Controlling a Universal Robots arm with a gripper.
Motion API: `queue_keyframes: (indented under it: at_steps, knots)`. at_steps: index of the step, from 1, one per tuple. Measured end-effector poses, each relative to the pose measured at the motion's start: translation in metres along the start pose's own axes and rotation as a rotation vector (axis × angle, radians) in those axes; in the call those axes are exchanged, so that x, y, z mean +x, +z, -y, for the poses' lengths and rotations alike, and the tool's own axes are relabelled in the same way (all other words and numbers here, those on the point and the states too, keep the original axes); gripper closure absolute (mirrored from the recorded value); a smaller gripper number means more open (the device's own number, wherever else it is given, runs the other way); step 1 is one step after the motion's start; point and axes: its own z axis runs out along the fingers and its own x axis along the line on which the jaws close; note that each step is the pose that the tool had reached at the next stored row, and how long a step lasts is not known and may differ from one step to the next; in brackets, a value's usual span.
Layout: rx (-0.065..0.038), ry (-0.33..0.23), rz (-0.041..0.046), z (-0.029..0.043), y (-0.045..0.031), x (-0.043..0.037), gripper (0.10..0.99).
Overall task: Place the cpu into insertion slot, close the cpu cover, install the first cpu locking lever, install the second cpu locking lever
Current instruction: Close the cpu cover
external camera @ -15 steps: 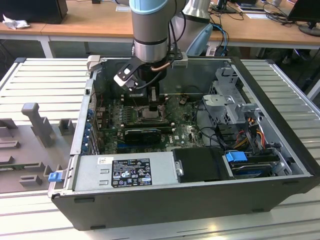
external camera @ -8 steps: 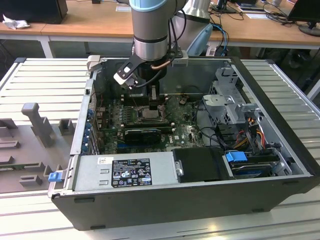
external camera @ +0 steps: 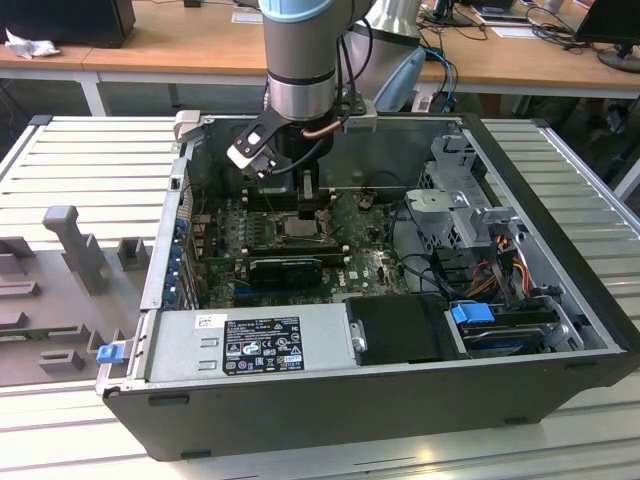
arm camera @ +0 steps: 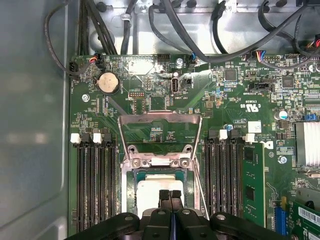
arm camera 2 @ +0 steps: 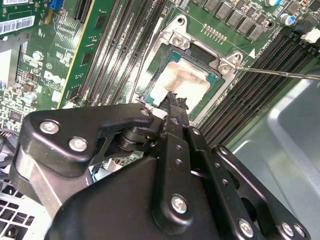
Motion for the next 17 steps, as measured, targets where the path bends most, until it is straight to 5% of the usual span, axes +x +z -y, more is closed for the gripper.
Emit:
queue_keyframes:
  at_steps: [5,13,17]
  knots:
    - [0.000,0.000,0.0001,-0.0002,-0.0027,0.0000,0.980]
    - [0.000,0.000,0.0001,-0.0014,-0.0181,0.0001,0.980]
    - [0.000,0.000,-0.0004,-0.0029,-0.0181,0.0000,0.980]
